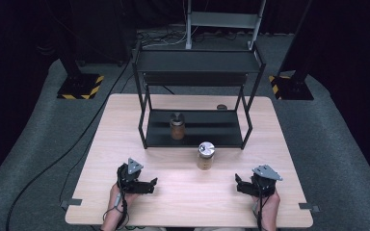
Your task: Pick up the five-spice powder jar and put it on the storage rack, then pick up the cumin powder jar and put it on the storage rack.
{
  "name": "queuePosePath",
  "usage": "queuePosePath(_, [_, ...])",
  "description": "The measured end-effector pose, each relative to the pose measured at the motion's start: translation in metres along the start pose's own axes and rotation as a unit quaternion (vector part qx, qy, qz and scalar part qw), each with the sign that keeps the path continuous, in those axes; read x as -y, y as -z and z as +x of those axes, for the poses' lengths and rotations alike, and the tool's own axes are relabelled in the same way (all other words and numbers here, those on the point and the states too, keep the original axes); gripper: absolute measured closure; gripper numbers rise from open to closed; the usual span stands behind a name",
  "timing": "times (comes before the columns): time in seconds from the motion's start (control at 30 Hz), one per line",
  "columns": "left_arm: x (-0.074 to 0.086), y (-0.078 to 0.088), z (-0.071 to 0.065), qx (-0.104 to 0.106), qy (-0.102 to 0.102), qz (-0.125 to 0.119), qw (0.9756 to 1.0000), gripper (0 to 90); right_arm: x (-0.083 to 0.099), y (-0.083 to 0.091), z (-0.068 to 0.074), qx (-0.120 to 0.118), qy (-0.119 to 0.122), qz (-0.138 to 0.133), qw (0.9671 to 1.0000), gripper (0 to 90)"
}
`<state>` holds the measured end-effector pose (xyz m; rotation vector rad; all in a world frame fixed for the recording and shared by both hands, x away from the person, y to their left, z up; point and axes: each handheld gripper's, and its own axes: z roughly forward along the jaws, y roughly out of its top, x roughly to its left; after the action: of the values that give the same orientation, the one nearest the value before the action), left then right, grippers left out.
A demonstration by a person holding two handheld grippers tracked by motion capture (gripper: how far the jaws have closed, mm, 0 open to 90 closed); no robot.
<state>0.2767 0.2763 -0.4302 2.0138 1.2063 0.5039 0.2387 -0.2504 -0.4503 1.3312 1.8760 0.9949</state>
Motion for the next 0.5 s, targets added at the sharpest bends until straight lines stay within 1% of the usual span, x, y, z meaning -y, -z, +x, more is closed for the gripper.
queuePosePath(0.07, [0.003, -0.001, 0.000, -0.001, 0.002, -0.001, 1.0000, 2.0, -0.001, 0.000, 0.000, 0.000, 0.000, 0.002, 1.0000, 0.9])
queuePosePath(0.1, [0.004, -0.001, -0.001, -0.003, 0.004, -0.003, 1.0000, 2.0, -0.001, 0.000, 0.001, 0.001, 0.001, 0.002, 1.0000, 1.0])
queuePosePath(0.13, [0.007, 0.000, -0.003, -0.010, 0.006, -0.009, 0.9999, 1.8, 0.000, 0.000, 0.002, 0.004, 0.002, 0.001, 1.0000, 1.0])
queuePosePath(0.23, [0.010, 0.000, -0.004, -0.011, 0.011, -0.015, 0.9998, 1.7, -0.001, -0.001, 0.002, 0.004, 0.001, 0.004, 1.0000, 1.0])
queuePosePath(0.3, [0.011, -0.001, -0.005, -0.013, 0.010, -0.014, 0.9998, 1.7, -0.002, -0.001, 0.002, 0.004, 0.002, 0.004, 1.0000, 1.0])
queuePosePath(0.37, [0.012, -0.002, -0.005, -0.011, 0.013, -0.012, 0.9998, 1.6, -0.001, -0.001, 0.002, 0.004, 0.002, 0.004, 1.0000, 1.0])
queuePosePath(0.4, [0.012, -0.003, -0.006, -0.014, 0.013, -0.009, 0.9998, 1.5, -0.002, -0.001, 0.002, 0.004, 0.002, 0.004, 1.0000, 1.0])
queuePosePath(0.47, [0.012, -0.003, -0.006, -0.015, 0.011, -0.011, 0.9998, 1.2, -0.001, -0.001, 0.003, 0.005, 0.006, 0.004, 1.0000, 1.0])
queuePosePath(0.5, [0.011, -0.003, -0.006, -0.013, 0.011, -0.007, 0.9998, 1.1, -0.002, -0.001, 0.003, 0.005, 0.007, 0.005, 0.9999, 1.0])
